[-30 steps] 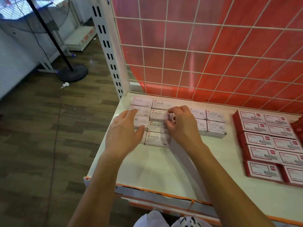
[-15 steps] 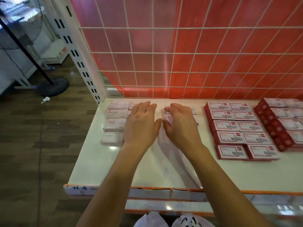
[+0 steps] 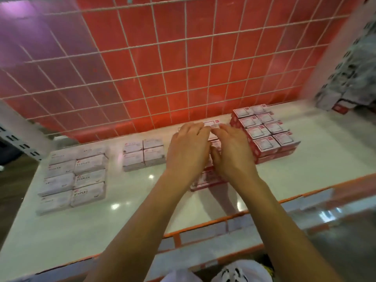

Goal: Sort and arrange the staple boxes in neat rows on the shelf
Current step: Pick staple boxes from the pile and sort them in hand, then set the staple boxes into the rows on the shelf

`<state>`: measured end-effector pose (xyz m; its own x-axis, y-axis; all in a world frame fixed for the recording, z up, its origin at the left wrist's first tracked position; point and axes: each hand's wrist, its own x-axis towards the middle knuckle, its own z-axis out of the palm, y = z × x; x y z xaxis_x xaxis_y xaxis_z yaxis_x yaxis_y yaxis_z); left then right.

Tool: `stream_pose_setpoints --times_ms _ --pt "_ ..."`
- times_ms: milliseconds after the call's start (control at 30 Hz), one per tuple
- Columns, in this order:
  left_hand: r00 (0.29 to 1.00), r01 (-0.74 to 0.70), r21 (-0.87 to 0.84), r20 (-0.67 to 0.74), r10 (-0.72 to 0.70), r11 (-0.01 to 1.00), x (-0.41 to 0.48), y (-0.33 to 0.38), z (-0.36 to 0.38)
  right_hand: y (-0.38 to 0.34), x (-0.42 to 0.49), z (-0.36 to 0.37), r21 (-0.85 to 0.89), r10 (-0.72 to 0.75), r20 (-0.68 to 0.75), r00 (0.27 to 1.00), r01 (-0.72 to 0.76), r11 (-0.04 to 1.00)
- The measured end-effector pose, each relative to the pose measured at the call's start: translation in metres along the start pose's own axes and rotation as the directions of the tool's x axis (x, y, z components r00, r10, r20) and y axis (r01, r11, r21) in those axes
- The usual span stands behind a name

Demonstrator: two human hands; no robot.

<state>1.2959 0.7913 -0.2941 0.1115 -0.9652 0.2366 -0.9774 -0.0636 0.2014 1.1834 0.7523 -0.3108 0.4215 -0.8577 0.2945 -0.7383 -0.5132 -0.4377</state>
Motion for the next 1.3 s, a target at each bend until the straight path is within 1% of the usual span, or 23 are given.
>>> stream_pose_setpoints --times_ms 67,167,300,400,633,800,900,967,1033,1100,1133,1233,1300 --pt "0.999 -0.044 0.027 0.006 0.044 0.999 0.018 0.032 0.008 0.032 0.002 -0.016 -0.008 0.022 -0.01 1.0 -0.022 1.0" --pt "0.994 -0.107 0.021 0.026 0.106 0.994 0.048 0.087 0.02 0.086 0.009 -0.047 -0.026 0.062 -0.019 0.998 -0.062 0.998" --pt "0.989 -0.15 0.022 0.019 0.149 0.989 0.08 0.137 0.035 0.137 0.013 -0.079 -0.02 0.087 -0.075 0.993 -0.089 0.996" --pt "0.983 -0.183 0.02 0.028 0.182 0.983 0.105 0.179 0.048 0.18 0.019 -0.101 -0.037 0.105 -0.081 0.991 -0.109 0.993" --pt "0.978 -0.202 0.031 0.065 0.2 0.979 0.154 0.255 0.084 0.267 0.032 -0.132 -0.046 0.129 -0.091 0.987 -0.134 0.99" --pt "0.977 -0.197 0.012 0.08 0.195 0.98 0.183 0.293 0.108 0.324 0.051 -0.139 -0.055 0.136 -0.057 0.989 -0.139 0.989" --pt "0.981 -0.184 0.03 0.071 0.181 0.982 0.202 0.31 0.119 0.35 0.061 -0.146 -0.06 0.144 -0.115 0.983 -0.152 0.987" --pt "0.985 -0.166 0.056 0.061 0.163 0.985 0.216 0.317 0.127 0.366 0.069 -0.152 -0.084 0.171 -0.154 0.973 -0.185 0.979" --pt "0.987 -0.152 0.073 0.059 0.148 0.986 0.23 0.32 0.135 0.383 0.081 -0.159 -0.159 0.195 -0.162 0.967 -0.22 0.962" --pt "0.985 -0.163 0.079 0.074 0.157 0.983 0.244 0.321 0.143 0.397 0.093 -0.168 -0.254 0.205 -0.141 0.969 -0.236 0.938" --pt "0.983 -0.171 0.078 0.085 0.164 0.982 0.25 0.322 0.146 0.402 0.098 -0.172 -0.275 0.206 -0.128 0.97 -0.234 0.932" --pt "0.976 -0.191 0.093 0.128 0.179 0.977 0.266 0.325 0.154 0.412 0.106 -0.175 -0.325 0.18 -0.076 0.981 -0.195 0.925" --pt "0.959 -0.224 0.115 0.201 0.198 0.968 0.274 0.327 0.161 0.418 0.107 -0.17 -0.381 0.158 -0.059 0.986 -0.168 0.909"
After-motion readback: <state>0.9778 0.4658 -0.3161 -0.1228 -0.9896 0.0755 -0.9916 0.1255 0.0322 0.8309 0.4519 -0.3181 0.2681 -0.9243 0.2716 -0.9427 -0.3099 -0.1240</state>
